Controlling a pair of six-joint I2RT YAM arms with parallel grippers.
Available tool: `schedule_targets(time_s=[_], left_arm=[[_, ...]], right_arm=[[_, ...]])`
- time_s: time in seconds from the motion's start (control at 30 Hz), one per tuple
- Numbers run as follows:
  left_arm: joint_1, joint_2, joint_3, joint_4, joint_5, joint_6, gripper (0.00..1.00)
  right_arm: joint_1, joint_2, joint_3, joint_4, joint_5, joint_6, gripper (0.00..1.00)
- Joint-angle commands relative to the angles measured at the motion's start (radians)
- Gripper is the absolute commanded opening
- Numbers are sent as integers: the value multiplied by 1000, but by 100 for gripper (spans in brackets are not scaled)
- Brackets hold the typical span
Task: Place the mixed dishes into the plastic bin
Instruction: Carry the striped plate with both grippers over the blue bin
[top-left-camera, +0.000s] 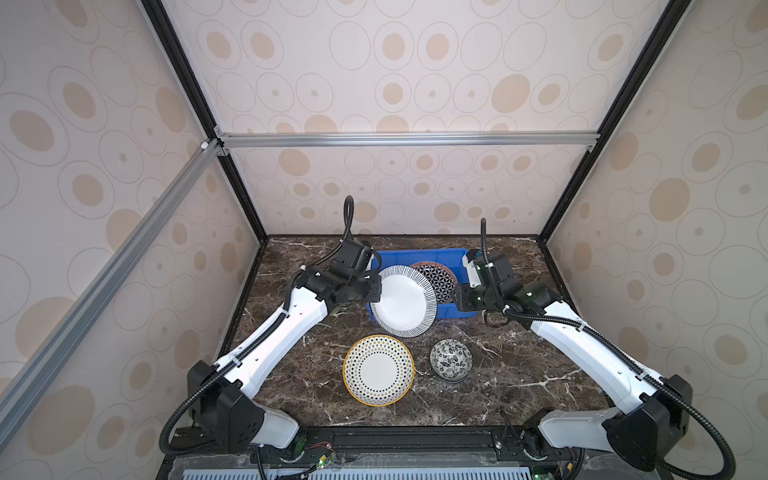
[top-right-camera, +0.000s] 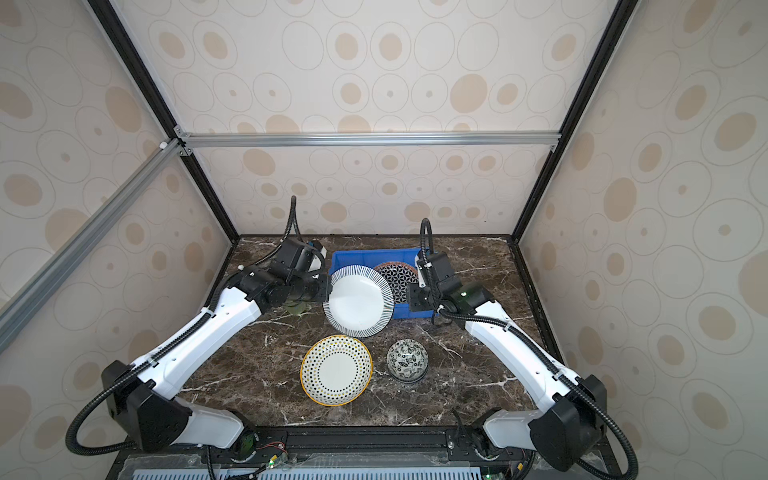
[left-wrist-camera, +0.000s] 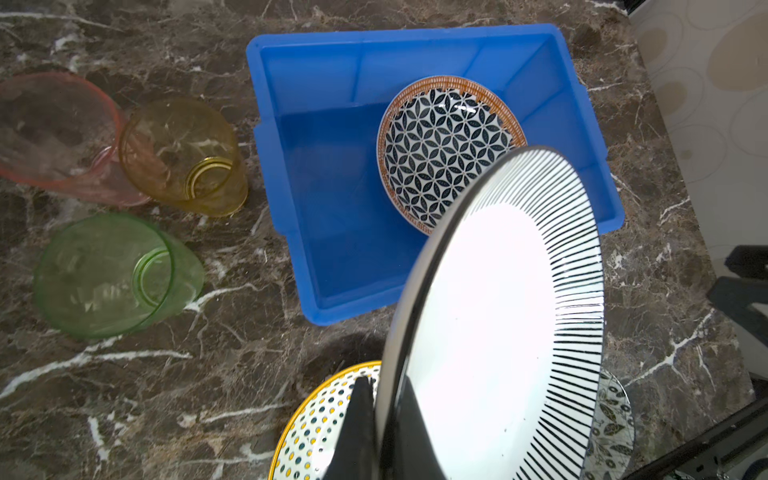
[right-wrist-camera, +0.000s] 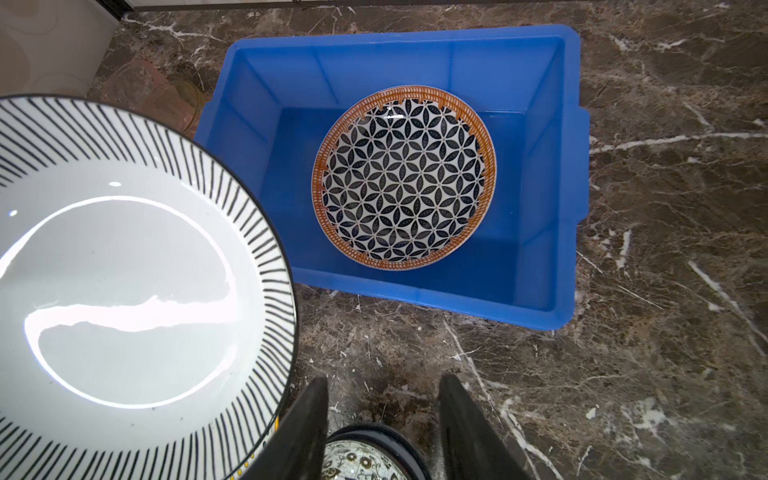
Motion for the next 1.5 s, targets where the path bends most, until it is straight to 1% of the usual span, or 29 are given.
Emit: schedule_targets(time_s=[0.0,0.13,0.33,0.53,0.6,0.83,1.07,1.47], left_arm=[[6,26,116,134,35,22,0],[13,101,189,156,40,28,0],[34,206,271,222,73,1,0],[47,312,351,257,69,-12,0],[47,343,371,266,51,-14,0],[55,443,417,319,42,-30,0],[56,531,454,324,1,-20,0],[56,632,478,339,7,-31,0]], right_arm=[[-18,-25,-12,24,-23,-4,46],[-40,-31,-23,39,-35,-1,46],[-71,-21,-20,43,-55,-5,47],[-101,-20,-22,39,-67,-12,47],[-111,-18,-24,38,-71,-14,47],[-132,-8,-24,35,-84,-9,48],[-139,9,-22,37,-101,-2,48],[-146,38,-16,36,-121,-1,48]])
